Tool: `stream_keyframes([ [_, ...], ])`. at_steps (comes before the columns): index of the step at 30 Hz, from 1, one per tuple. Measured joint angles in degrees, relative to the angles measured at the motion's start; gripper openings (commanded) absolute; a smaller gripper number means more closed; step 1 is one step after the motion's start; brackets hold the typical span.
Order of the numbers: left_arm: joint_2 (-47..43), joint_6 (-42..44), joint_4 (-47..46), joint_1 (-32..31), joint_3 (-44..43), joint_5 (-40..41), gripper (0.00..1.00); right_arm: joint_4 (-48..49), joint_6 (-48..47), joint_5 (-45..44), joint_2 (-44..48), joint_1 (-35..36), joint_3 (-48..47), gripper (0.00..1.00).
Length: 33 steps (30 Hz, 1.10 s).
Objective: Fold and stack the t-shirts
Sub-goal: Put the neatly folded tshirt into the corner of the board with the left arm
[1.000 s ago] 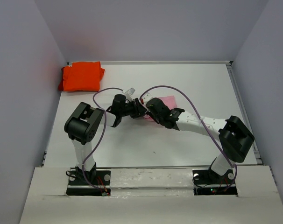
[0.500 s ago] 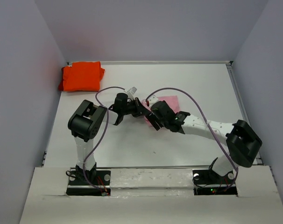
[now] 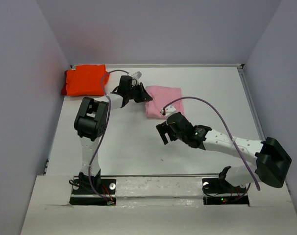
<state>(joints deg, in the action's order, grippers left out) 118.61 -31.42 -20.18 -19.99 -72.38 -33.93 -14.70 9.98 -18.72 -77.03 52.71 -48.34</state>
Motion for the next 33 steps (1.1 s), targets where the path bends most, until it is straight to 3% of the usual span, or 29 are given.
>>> stream_keyframes([
  [12,10.91,18.69,29.90,9.31,-34.77,4.50,0.00,6.75,4.87,4.33,-0.63,5.33,7.89,0.90],
  [23,13.38,27.32,44.11,14.32,-45.88,6.62,0.00,11.54,5.01,6.08,-4.44,7.43,8.11,0.90],
  [33,17.64,30.99,48.85,16.74,-60.35,8.66,0.00,15.98,5.33,8.07,-8.59,9.97,9.84,0.89],
])
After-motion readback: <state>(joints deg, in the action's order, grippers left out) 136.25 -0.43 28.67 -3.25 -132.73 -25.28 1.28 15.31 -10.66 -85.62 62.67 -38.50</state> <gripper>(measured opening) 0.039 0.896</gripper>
